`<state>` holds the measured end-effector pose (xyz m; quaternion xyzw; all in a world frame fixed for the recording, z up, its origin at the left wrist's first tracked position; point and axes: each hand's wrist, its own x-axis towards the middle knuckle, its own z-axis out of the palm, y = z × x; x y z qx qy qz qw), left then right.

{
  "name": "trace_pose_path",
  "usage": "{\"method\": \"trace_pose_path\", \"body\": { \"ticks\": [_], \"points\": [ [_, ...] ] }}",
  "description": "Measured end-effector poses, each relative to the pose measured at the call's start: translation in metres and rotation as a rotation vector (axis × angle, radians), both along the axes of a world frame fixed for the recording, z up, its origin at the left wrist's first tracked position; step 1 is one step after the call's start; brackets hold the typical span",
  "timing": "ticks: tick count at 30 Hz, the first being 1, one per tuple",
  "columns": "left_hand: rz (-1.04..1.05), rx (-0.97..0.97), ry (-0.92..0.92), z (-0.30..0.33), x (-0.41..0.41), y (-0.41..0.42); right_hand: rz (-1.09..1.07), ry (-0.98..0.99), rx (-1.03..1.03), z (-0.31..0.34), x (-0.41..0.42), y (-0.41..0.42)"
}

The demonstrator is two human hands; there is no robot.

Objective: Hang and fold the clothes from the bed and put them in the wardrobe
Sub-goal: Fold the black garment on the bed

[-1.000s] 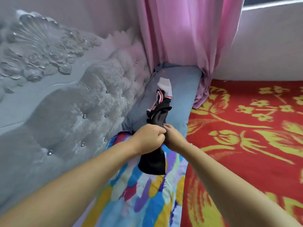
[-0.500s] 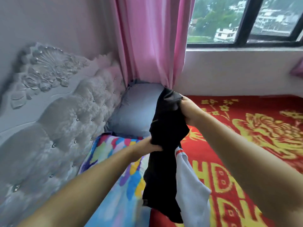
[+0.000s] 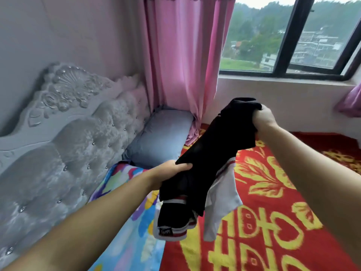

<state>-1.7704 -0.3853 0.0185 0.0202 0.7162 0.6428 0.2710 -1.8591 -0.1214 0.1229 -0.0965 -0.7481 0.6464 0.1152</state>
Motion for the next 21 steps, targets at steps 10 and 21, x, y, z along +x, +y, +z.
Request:
{"method": "trace_pose_path", "body": {
  "ticks": [10, 21],
  "points": [
    [0.298, 0.280, -0.057, 0.056, 0.013, 0.138, 1.116, -0.367, 0.591, -0.034, 0.105, 0.078],
    [0.287, 0.548, -0.172, 0.054, 0.049, 0.304, 0.581, -0.076, 0.506, -0.058, 0.124, 0.214]
  ]
}}
